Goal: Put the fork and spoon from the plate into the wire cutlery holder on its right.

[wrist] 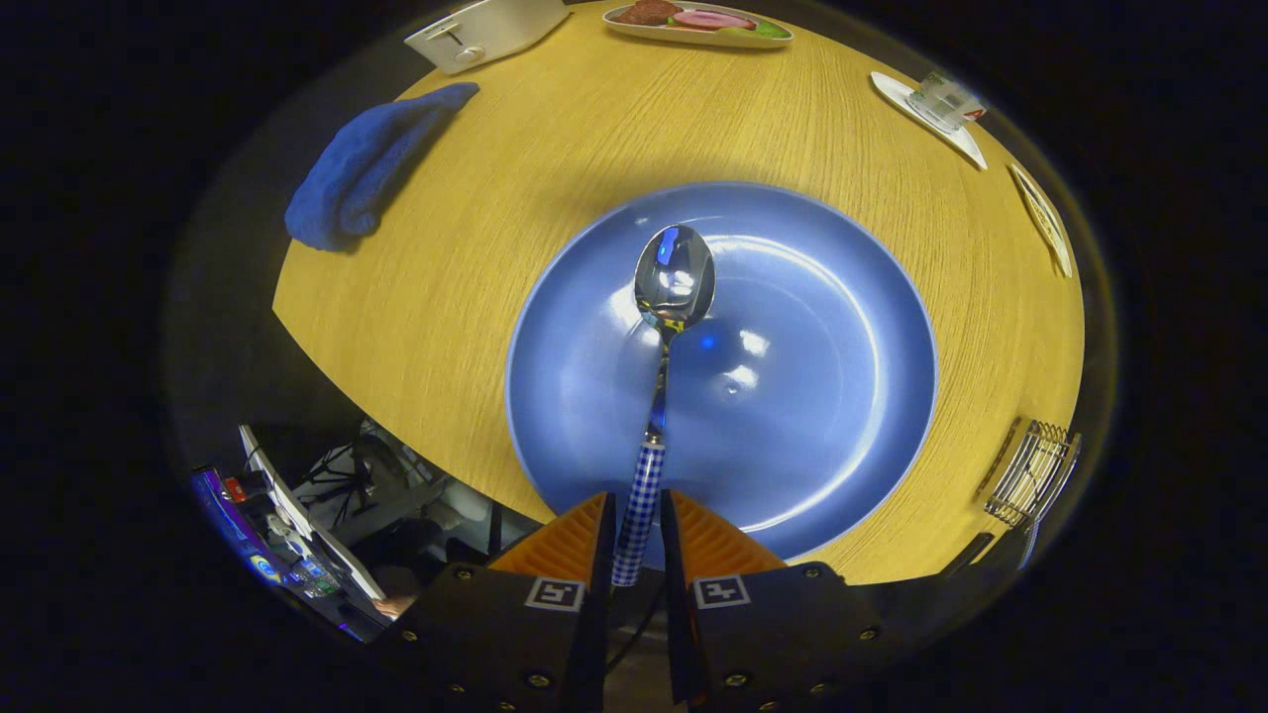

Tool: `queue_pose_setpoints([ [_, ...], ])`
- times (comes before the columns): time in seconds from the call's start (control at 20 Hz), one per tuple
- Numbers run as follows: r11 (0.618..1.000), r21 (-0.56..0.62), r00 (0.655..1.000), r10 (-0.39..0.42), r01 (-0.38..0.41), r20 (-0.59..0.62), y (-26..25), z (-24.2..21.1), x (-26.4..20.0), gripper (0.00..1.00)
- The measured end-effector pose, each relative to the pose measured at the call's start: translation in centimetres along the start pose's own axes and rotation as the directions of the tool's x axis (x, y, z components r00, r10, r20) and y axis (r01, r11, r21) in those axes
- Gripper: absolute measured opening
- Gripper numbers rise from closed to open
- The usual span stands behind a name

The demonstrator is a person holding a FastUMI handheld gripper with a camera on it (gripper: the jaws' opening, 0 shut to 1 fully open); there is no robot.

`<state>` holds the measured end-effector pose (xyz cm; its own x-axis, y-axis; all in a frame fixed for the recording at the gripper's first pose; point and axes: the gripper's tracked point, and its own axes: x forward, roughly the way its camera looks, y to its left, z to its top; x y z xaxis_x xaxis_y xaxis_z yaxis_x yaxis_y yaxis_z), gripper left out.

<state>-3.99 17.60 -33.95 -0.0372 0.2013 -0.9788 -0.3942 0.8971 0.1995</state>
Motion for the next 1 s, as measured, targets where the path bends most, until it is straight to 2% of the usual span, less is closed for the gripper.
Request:
queue_pose_setpoints([
  [0.1,1.0,0.021,1.0,0.017,-0.017,-0.001,0.0,-0.1,-0.8,0.26],
  [0.15,0.999,0.021,0.999,0.028,-0.028,-0.025,0.1,-0.6,0.2,0.14],
  [0.2,0.999,0.011,0.999,0.035,-0.034,-0.035,0.1,-0.7,-0.1,0.14],
  [0.3,1.0,-0.025,1.0,-0.007,0.007,0.0,-1.2,-0.1,-0.2,0.14],
  [0.35,0.998,-0.057,1.0,-0.031,0.031,-0.004,-1.9,-0.4,-0.6,0.02],
  [0.5,0.996,-0.091,1.0,-0.015,0.013,-0.02,-2.4,-0.5,-1.8,0.02],
  [0.75,0.983,-0.179,0.994,-0.057,0.039,-0.096,-6.5,-2.8,-5.6,0.02],
  [1.0,0.986,-0.163,0.986,-0.066,0.04,-0.154,-10.3,-5.1,-8.2,0.02],
])
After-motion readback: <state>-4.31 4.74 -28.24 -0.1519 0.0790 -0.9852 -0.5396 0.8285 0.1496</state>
